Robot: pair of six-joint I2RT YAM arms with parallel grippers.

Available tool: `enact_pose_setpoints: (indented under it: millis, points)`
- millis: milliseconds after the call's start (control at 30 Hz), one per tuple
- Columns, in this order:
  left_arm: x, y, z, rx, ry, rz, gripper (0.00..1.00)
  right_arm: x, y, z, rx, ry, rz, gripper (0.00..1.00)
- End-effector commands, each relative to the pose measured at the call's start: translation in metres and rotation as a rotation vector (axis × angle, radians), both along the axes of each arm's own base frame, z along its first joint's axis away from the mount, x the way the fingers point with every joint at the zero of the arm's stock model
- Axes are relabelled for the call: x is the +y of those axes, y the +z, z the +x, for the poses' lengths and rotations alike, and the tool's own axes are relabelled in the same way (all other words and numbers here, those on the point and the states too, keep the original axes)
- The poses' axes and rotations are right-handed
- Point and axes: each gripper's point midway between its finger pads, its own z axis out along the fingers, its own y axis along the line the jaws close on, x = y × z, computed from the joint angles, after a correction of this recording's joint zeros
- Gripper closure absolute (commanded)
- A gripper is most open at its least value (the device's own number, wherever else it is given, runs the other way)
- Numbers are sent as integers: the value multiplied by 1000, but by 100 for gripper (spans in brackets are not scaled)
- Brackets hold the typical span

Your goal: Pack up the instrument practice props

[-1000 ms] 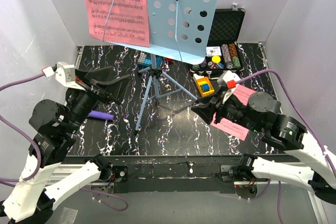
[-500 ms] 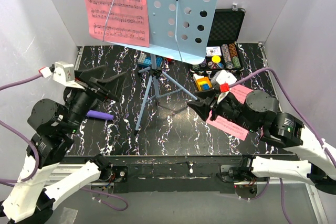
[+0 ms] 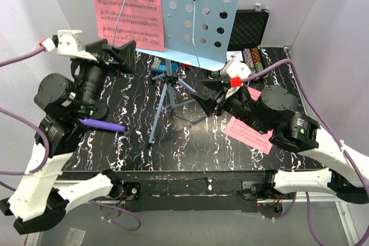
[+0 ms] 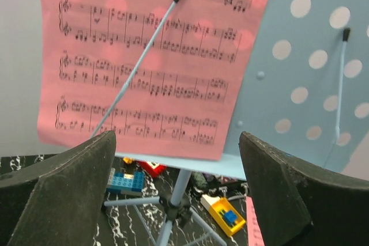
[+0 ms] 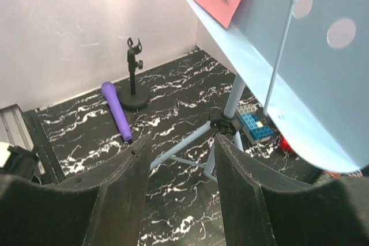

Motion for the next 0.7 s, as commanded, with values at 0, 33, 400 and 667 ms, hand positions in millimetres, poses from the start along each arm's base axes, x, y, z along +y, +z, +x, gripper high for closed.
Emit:
enact_pose_setpoints:
  millis: [0, 33, 400, 667]
  points:
    - [14, 20, 11, -19, 114, 37, 13, 6, 52, -3, -30, 19, 142, 45]
    - [16, 23, 13, -25, 130, 37, 12, 9, 58, -3, -33, 20, 155, 45]
    - [14, 16, 6, -50, 84, -39, 12, 50, 103, 31, -82, -96, 250, 42]
    - [23, 21, -5, -83, 89, -37, 12, 86, 106, 58, -34, -185, 254, 40]
